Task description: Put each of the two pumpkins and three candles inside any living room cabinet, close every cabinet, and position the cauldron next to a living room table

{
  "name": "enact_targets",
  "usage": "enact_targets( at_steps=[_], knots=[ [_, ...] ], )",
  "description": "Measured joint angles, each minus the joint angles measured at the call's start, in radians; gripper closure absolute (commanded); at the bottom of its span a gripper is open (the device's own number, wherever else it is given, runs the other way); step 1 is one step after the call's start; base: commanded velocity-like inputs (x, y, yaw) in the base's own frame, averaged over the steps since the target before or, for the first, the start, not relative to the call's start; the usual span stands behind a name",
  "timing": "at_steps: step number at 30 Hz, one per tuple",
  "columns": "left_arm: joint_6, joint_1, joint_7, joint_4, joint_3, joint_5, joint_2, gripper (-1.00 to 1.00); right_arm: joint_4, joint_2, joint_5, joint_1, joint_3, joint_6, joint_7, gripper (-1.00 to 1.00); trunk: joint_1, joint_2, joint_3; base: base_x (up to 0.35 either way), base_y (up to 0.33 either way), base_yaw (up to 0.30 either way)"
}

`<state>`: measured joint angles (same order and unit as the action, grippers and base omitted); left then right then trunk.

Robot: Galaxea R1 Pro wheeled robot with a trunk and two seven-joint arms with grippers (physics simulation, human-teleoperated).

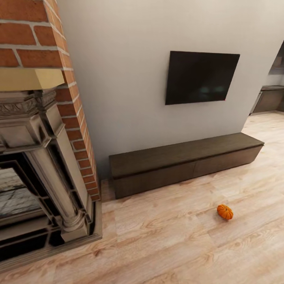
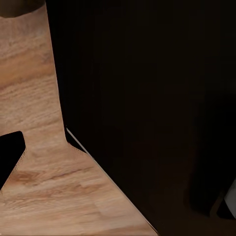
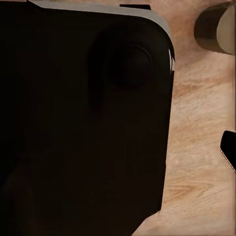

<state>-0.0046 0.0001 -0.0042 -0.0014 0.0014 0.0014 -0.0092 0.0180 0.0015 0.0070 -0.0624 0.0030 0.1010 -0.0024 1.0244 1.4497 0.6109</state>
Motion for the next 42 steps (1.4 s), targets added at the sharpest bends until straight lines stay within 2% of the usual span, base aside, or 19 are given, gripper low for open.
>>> enact_targets(
  at_steps=[42],
  knots=[
    [0.0, 0.0, 0.0, 0.0, -0.001, 0.0, -0.001, -1.0, 0.006, 0.0, -0.007, 0.0, -0.007, 0.0, -0.003, -1.0, 0.0, 0.0, 0.0, 0.333, -0.006, 0.011]
  ],
)
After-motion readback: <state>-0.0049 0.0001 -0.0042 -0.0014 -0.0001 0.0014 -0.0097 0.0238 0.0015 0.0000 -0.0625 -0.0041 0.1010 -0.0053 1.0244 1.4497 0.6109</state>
